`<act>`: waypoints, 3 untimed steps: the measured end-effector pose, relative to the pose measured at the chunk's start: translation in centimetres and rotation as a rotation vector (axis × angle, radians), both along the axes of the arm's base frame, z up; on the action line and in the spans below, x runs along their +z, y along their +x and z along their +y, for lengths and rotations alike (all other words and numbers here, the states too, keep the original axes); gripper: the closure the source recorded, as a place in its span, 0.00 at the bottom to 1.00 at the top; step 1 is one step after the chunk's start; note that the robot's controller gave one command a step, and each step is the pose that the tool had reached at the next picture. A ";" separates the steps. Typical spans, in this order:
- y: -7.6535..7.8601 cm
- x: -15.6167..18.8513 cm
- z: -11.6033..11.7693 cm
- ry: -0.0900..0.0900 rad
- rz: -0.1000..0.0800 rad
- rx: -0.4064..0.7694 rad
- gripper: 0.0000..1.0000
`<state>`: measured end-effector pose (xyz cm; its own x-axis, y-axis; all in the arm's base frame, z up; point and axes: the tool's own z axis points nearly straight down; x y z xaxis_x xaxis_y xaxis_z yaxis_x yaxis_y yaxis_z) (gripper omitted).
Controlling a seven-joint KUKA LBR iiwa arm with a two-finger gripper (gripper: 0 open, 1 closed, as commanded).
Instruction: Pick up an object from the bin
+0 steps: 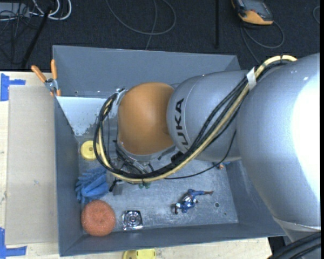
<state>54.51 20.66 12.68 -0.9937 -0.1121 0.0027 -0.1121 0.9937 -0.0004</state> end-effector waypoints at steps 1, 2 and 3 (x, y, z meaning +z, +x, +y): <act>0.0 0.0 0.0 0.000 0.000 -0.001 1.00; 1.0 0.7 0.3 0.001 -0.003 0.025 1.00; 1.4 2.6 0.2 0.001 -0.003 0.069 0.00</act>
Offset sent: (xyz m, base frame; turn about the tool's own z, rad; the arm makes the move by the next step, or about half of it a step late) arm 0.0177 0.0038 0.0131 -0.0431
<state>55.88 20.83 15.31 -0.9836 -0.1802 -0.0008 -0.1802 0.9836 0.0004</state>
